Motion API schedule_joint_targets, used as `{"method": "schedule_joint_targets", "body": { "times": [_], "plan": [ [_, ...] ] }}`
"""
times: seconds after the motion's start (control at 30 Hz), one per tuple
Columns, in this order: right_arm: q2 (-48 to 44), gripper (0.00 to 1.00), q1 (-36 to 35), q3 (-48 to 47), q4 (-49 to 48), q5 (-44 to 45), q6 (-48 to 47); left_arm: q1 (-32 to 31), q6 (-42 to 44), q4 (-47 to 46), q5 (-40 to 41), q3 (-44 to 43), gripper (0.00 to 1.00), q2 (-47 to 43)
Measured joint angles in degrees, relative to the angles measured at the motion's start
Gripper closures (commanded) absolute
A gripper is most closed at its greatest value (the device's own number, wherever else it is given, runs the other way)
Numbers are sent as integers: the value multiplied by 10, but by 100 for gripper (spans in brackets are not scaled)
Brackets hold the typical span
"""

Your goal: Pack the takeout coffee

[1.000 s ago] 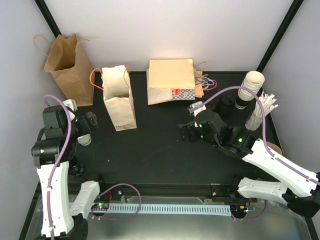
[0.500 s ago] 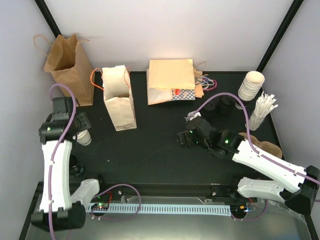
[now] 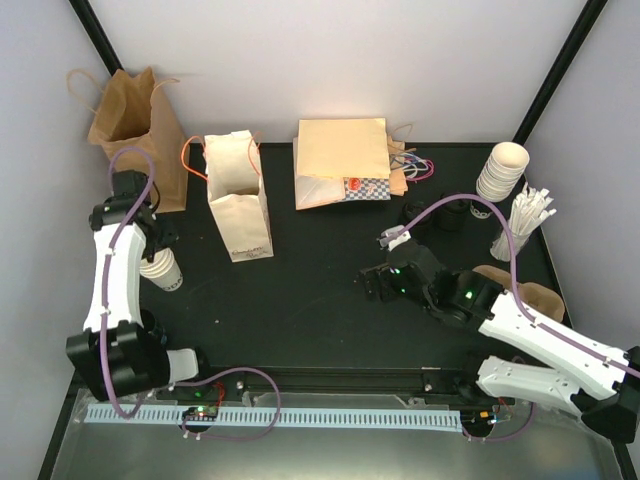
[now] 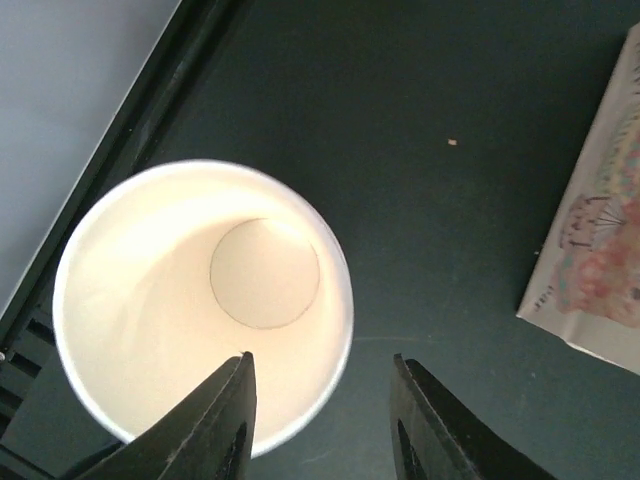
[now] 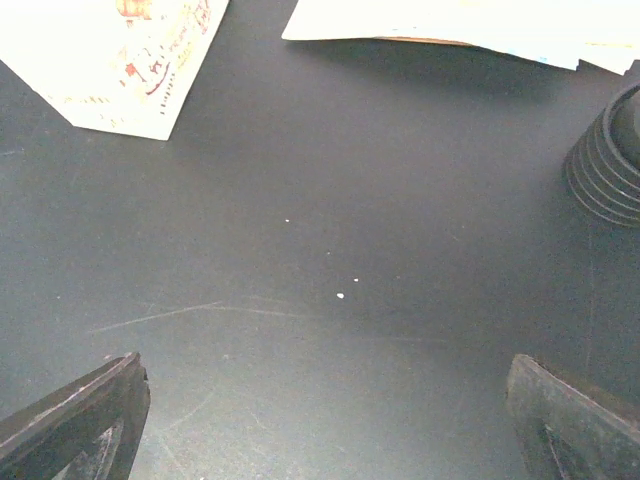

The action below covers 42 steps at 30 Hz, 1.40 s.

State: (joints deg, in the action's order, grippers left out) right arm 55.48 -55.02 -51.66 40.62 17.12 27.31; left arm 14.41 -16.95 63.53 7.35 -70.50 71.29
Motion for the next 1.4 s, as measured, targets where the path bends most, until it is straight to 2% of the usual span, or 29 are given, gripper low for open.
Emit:
{"method": "schedule_joint_targets", "body": {
  "times": [0.17,0.3,0.37,0.47,0.87,1.4],
  "plan": [
    [-6,0,0,0,-5,-2,-2,19,8,-9,-17,-8,81,70],
    [-6,0,0,0,-5,-1,-3,20,14,-9,-27,-15,86,103],
    [-6,0,0,0,-5,-1,-3,20,16,-10,-28,-19,94,106],
    [-6,0,0,0,-5,-1,-3,20,16,-7,-25,-29,98,105],
    [-3,0,0,0,-5,-2,-4,19,13,12,16,-42,98,75],
    [0,0,0,0,-4,-8,-4,-28,2,38,92,-70,98,87]
  ]
}}
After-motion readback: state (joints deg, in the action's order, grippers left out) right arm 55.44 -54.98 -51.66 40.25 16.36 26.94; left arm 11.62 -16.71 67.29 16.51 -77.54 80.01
